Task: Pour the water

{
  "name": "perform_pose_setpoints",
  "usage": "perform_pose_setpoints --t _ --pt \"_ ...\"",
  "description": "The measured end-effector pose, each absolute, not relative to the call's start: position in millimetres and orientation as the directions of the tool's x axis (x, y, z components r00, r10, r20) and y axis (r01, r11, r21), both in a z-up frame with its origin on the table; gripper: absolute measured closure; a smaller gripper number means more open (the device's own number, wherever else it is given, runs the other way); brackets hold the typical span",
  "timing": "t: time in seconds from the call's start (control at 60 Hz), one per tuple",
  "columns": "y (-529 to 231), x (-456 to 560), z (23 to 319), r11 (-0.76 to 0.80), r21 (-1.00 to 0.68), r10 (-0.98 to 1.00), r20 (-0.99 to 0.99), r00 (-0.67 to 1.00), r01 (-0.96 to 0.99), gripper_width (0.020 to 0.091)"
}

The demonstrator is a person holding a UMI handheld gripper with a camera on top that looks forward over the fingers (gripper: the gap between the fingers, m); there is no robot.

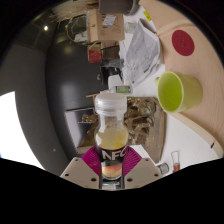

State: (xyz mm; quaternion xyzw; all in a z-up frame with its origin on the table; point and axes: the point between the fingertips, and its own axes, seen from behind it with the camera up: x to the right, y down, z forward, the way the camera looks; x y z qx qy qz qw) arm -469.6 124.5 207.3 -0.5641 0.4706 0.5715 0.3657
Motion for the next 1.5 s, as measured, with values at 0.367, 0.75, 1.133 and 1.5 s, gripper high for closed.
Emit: perform_pose_setpoints --t 0.367,0.75,1.133,1.5 --pt "137 -454 168 -0.229 0.471 -0.221 -0.877 -0.426 -0.852 0.0866" --pt "130 -420 243 -0.320 -0.306 -0.010 -0.945 0.326 -0.896 0.0866" --pt "139 -266 263 -0.141 -0.945 -0.028 -0.296 0.955 -0.296 0.0865" --pt "124 -192 85 -0.386 -0.916 -0.147 -0.055 0.988 -0.108 0.0862"
